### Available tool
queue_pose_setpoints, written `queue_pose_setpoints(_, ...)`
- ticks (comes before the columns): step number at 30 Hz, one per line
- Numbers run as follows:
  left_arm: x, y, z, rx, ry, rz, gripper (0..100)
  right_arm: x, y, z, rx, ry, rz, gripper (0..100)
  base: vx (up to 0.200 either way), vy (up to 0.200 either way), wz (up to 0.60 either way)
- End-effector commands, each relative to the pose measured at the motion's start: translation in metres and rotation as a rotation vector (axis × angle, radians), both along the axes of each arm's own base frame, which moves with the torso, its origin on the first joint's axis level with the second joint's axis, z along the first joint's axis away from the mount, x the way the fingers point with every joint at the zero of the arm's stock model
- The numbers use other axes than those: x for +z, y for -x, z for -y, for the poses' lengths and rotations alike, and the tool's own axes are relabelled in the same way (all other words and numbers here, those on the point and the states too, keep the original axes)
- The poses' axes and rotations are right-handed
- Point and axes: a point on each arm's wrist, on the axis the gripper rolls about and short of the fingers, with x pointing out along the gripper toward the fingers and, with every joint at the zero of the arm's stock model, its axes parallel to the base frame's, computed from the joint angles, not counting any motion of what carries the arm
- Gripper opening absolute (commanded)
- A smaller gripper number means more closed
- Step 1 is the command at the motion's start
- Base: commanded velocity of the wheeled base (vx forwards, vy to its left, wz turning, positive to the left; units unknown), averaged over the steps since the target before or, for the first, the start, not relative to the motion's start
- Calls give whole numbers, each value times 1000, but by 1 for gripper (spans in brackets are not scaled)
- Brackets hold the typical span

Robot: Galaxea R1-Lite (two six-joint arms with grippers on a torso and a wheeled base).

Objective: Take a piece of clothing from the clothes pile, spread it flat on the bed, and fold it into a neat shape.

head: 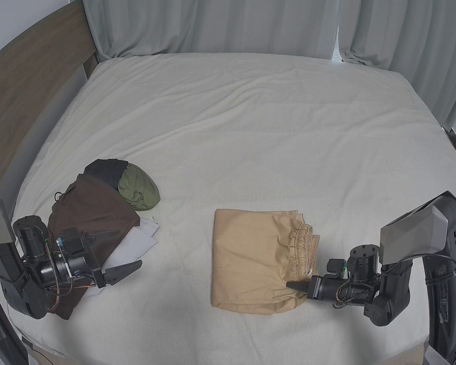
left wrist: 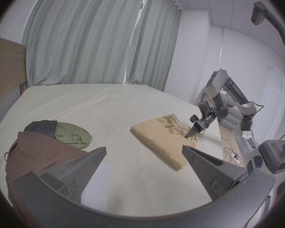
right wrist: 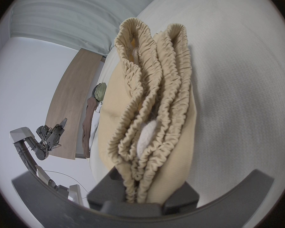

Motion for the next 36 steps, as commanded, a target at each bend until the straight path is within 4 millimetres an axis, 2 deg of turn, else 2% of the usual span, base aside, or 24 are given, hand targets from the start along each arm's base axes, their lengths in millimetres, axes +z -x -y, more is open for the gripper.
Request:
queue_pose_setpoints(1,0,0,0,0,0,-2,100,0,0,0,2,0,0,0,0,0,0)
queue_pose_setpoints(8,-1,1,2,-9,1,-9,100,1,2,-3,12,-3,4,0,0,0,0)
queue_pose_setpoints(15,-2,2,1,-5,0,-12,100,15,4,-5,21,-16,37,0,0,0,0)
queue_pose_setpoints(22,-1,3,1,-5,0,-10,100,18,5,-8,32,-20,45,0,0,0,0)
queue_pose_setpoints(30,0,4,1,-5,0,-7,100,45,8,-14,55,-53,121,0,0,0,0)
queue_pose_setpoints(36,-1,5,1,-3,0,-12,100,57,10,-17,71,-69,157,0,0,0,0)
